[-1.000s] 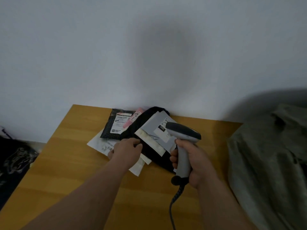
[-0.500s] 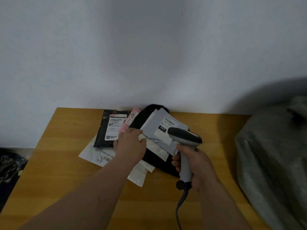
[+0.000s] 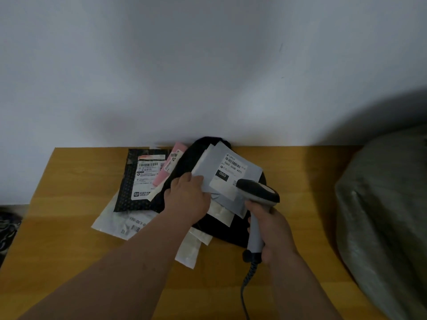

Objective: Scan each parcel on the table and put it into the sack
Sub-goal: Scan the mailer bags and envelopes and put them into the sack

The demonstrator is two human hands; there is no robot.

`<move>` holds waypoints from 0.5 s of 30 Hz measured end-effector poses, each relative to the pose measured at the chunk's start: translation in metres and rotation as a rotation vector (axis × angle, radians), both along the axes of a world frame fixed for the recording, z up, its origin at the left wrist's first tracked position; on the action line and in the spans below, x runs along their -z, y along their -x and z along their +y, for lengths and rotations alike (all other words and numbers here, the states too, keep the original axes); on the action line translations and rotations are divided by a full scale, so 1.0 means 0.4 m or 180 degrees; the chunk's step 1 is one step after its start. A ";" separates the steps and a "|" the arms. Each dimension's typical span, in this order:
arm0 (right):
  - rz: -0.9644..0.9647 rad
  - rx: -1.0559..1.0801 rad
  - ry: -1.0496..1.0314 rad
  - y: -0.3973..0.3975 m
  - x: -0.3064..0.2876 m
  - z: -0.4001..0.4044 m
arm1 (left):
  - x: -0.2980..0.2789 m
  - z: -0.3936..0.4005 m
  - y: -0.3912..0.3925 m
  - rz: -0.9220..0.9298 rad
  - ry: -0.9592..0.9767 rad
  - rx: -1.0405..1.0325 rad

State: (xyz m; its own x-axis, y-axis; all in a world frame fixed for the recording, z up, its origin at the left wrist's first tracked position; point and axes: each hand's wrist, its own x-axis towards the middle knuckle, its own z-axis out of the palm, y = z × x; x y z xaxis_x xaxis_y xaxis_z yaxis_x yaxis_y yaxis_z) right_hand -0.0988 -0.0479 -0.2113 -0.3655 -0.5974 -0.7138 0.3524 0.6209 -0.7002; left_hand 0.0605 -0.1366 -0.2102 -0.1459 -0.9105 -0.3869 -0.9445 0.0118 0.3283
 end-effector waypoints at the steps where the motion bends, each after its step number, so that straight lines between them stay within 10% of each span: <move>1: -0.0019 -0.0010 -0.0025 -0.004 0.009 -0.003 | 0.003 -0.004 0.001 -0.0018 0.0009 -0.0052; 15: -0.0070 0.0094 -0.0027 -0.007 0.037 -0.001 | 0.004 0.012 0.010 0.0253 0.0698 -0.0506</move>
State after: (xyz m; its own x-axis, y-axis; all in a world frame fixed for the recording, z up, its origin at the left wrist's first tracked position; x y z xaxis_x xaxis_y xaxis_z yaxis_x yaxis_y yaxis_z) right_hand -0.0960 -0.0485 -0.2263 -0.3672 -0.5804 -0.7269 0.3858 0.6160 -0.6868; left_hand 0.0566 -0.1318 -0.2120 -0.0166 -0.9851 -0.1712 -0.9116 -0.0554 0.4073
